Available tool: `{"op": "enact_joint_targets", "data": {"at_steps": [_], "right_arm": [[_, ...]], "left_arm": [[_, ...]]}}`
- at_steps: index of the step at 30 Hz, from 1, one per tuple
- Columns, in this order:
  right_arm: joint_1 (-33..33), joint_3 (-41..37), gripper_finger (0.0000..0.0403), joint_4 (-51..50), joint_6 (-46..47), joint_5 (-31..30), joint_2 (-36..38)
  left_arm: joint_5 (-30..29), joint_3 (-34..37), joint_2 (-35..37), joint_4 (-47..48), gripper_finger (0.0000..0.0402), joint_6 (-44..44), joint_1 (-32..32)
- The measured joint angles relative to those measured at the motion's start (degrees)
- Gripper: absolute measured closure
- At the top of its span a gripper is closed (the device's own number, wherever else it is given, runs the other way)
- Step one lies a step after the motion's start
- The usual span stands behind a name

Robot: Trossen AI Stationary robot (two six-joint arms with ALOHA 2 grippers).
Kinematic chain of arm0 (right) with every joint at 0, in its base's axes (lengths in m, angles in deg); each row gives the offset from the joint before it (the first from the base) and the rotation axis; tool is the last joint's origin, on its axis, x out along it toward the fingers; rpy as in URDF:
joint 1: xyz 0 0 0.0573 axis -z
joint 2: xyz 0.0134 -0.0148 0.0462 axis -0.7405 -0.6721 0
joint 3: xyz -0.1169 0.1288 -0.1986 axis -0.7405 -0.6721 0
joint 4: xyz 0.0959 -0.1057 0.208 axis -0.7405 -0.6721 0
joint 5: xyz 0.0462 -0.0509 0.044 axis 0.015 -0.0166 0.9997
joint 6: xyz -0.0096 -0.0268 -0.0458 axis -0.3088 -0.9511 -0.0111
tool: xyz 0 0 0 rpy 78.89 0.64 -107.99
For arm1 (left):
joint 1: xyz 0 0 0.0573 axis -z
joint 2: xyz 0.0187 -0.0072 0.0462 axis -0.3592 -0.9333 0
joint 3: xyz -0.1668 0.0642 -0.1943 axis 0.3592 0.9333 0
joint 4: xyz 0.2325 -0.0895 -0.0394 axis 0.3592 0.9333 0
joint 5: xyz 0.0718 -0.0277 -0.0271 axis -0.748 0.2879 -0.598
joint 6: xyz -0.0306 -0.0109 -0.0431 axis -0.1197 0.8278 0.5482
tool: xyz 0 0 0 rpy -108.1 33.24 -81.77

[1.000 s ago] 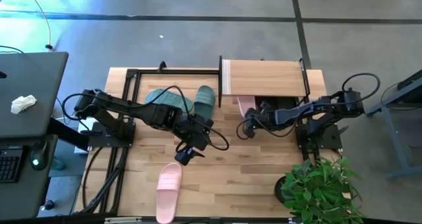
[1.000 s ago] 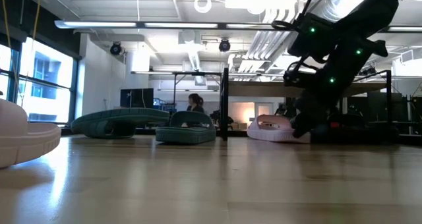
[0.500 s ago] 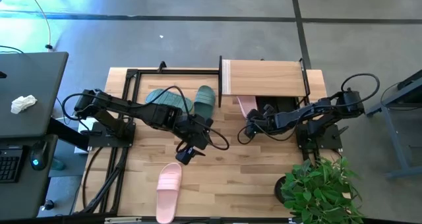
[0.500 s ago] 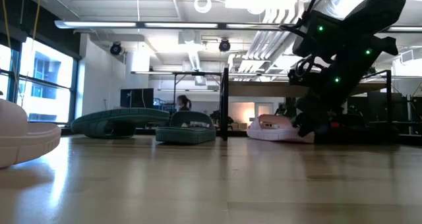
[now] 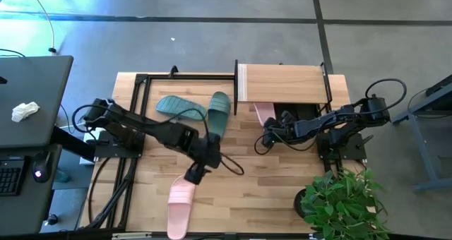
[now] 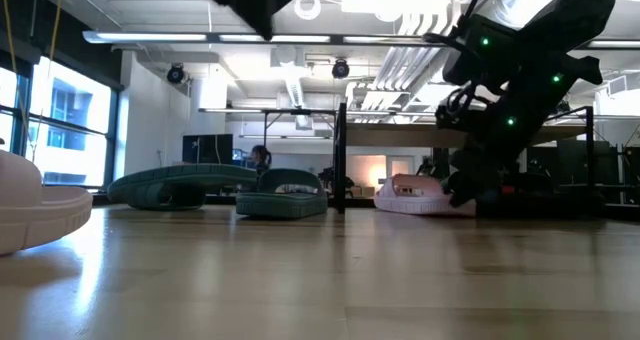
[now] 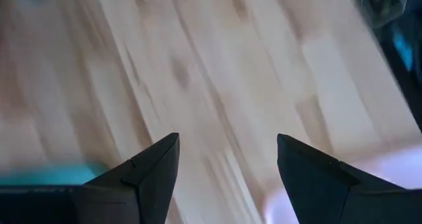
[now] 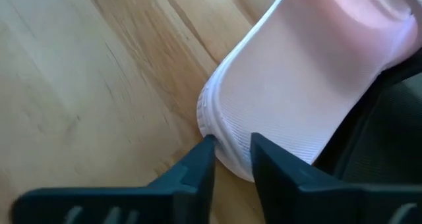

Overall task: Pick and place slides into the shelf
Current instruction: Put the right pink slipper under the shelf, then put the pink slipper under the shelf

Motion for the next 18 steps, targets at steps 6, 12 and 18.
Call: {"op": "enact_joint_targets", "data": {"at_steps": [6,12,18], "right_arm": [[0.00,0.01,0.0254,0.08,-0.31,-1.98,0.02],[-0.43,0.02,0.0221,1.13,-4.88,-3.18,0.13],[-1.56,0.05,0.0217,3.07,-7.80,-3.31,0.15]], "left_arm": [[2.34,0.23,-1.74,11.13,0.0163,10.71,3.82],[4.18,-0.01,-2.84,15.37,0.0163,19.36,8.77],[9.04,0.10,-3.04,16.42,0.0163,22.93,13.53]]}}
